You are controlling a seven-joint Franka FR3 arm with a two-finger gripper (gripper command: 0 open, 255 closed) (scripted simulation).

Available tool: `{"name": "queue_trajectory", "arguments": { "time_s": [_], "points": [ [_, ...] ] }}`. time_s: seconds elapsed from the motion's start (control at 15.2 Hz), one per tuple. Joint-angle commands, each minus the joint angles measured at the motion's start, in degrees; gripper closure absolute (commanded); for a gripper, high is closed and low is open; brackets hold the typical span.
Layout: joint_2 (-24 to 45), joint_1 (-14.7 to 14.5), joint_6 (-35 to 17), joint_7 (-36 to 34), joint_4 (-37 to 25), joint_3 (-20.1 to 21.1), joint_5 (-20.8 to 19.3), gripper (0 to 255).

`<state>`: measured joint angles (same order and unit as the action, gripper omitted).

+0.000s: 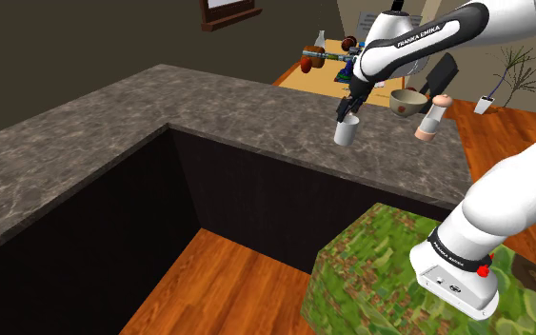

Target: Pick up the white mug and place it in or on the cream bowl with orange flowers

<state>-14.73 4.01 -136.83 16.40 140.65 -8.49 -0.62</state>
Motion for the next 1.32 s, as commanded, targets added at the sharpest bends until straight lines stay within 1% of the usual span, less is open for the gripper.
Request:
{"name": "queue_trajectory", "arguments": {
  "time_s": [0.0, 0.46, 0.99, 1.06, 1.25],
  "points": [
    [2.65, 0.18, -2.57, 1.31, -0.39, -0.73, 0.19, 0],
    [7.69, -0.2, -8.7, 2.22, 0.77, -1.03, 1.46, 0],
    [7.68, -0.19, -8.69, 2.22, 0.77, -1.02, 1.46, 0],
    [7.68, -0.19, -8.69, 2.22, 0.77, -1.02, 1.46, 255],
    [7.68, -0.19, -8.69, 2.22, 0.77, -1.02, 1.46, 255]
  ]
}}
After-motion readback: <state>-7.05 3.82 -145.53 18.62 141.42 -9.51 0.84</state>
